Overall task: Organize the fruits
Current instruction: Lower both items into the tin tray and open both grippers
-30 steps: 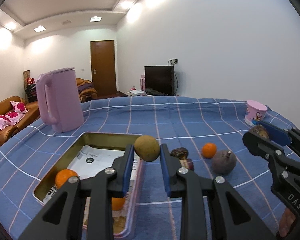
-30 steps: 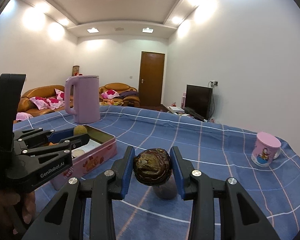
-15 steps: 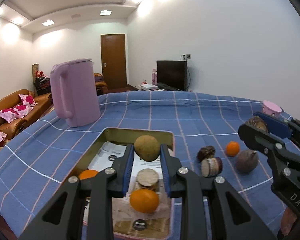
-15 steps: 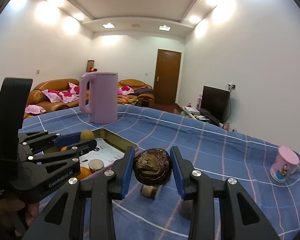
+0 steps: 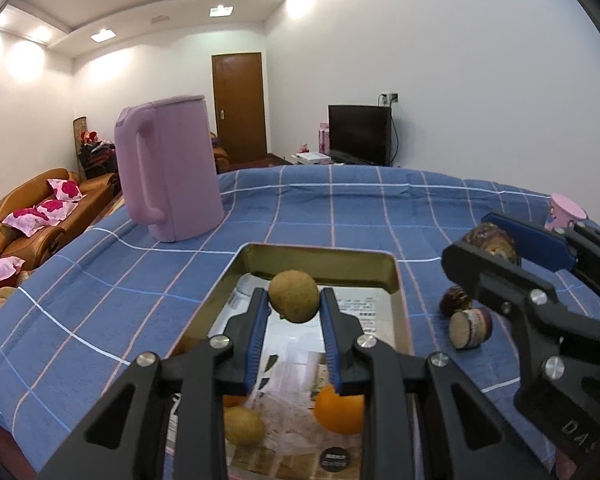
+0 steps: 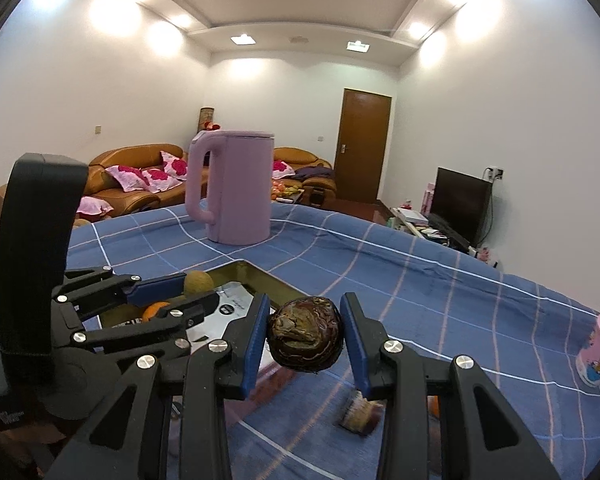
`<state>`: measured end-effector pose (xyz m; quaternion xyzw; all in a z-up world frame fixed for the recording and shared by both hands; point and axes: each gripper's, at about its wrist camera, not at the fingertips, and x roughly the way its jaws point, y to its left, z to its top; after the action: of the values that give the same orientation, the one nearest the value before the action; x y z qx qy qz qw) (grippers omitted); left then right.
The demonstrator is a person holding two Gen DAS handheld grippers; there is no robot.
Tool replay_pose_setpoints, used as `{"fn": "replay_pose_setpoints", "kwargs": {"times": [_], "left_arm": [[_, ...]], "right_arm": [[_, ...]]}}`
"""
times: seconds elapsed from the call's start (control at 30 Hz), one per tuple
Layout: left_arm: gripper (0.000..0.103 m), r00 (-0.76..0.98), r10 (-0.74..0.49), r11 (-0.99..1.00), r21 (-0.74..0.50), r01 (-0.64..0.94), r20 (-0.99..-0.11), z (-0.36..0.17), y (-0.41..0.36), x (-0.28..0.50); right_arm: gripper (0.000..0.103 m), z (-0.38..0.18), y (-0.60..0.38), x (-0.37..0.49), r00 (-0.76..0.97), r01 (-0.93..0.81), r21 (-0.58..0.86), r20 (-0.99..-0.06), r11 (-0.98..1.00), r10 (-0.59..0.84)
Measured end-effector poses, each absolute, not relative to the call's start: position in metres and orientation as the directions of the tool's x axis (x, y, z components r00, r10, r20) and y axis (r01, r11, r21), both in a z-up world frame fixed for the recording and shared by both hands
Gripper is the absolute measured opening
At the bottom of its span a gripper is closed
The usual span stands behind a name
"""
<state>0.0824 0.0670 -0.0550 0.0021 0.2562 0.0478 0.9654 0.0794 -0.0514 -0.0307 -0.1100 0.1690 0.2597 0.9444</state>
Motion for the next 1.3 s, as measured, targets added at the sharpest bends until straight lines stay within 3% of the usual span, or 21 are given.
{"fn": "replay_pose_setpoints", "kwargs": {"times": [0.83,1.3], "left_arm": [[0.028,0.765,0.083,0.995,0.011,-0.099,-0.639,-0.075,0.091,0.117],[0.028,0.743,0.117,0.992,0.044,-0.118,-0.658,-0.079,0.09,0.119]], "right_arm": [[0.039,-0.059,-0.02,0.127,0.723,-0.552,-0.028,-0.514,0.834,0.461],[0.039,-0.067,-0.017,0.138,0.675,-0.571,-0.001,-0.57,0.821,0.469]]}}
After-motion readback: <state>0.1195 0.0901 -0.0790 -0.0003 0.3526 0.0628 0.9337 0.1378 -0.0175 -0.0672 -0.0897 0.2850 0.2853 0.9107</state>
